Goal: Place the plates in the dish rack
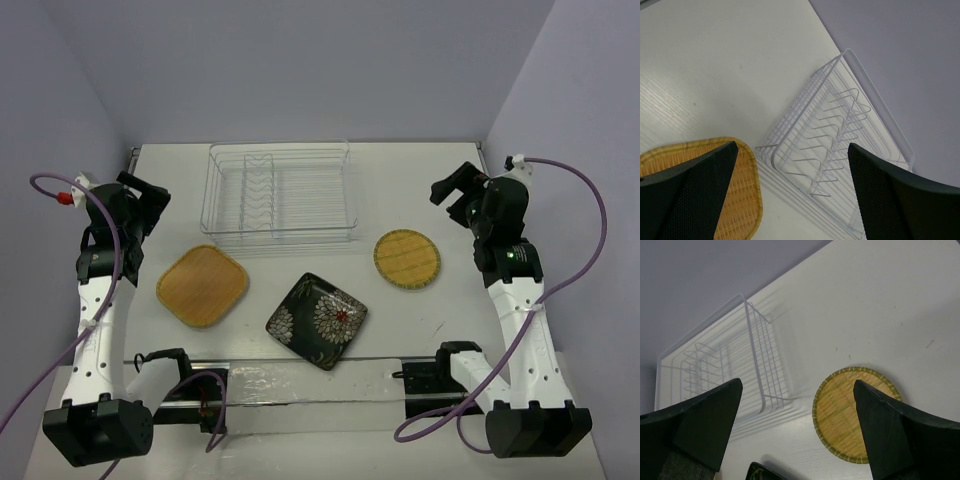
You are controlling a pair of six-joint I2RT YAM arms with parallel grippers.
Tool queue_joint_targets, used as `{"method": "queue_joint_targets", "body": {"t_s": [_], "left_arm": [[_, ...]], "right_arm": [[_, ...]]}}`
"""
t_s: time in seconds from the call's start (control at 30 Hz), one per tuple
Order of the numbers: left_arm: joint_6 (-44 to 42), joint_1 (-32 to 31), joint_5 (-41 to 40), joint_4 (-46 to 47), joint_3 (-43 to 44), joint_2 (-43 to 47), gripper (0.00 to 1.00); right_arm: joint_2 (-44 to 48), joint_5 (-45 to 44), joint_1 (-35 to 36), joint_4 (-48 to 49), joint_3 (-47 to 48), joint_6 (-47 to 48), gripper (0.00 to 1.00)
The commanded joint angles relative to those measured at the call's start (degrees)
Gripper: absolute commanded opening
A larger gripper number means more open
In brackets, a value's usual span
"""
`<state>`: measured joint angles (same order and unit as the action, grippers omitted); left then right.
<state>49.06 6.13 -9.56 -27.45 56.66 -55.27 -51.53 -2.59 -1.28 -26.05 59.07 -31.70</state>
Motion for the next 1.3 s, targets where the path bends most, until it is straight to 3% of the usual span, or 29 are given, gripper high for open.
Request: {"method": "queue_joint_targets", "body": {"t_s": [0.0, 0.23, 0.33, 0.43, 0.63, 0.8, 1.2, 1.27], "left_arm": [[0.49, 0.02, 2.1, 4.77, 0.48, 0.31, 0.99], [0.33, 0.02, 3.92, 7.29, 1.25, -2.61, 0.99], [-0.11, -0.06, 4.38, 7.86, 2.06, -5.05, 0.99], [-0.54, -0.06, 5.14, 8.45, 2.9, -7.5, 0.99], [-1.17, 0.02, 6.48, 10.14, 2.92, -10.22, 0.99], [-1.6, -0.07, 6.22, 10.75, 2.22, -10.21, 0.99], [-1.44, -0.05, 6.34, 11.01, 2.4, -10.3, 0.99], [-1.4, 0.0, 6.13, 10.84, 2.73, -10.39, 0.99]], "right_arm": [[1.0, -1.02, -0.13, -0.37, -1.72, 1.07, 1.0], [-0.56, -0.26, -3.9, -1.55, -6.35, 0.8, 1.0], [-3.69, 11.64, -11.84, -1.63, -10.35, 0.52, 1.0], [-6.48, 17.56, -15.75, -1.38, -14.73, 1.53, 0.99], [-11.95, 28.77, -19.3, 2.64, -23.34, 2.51, 0.96], [-15.3, 31.69, -20.17, 7.34, -27.1, 1.81, 0.95], [-27.48, 34.89, -21.13, 18.05, -32.44, -1.14, 0.78], [-29.12, 34.36, -21.66, 19.01, -33.17, -1.72, 0.68]]}}
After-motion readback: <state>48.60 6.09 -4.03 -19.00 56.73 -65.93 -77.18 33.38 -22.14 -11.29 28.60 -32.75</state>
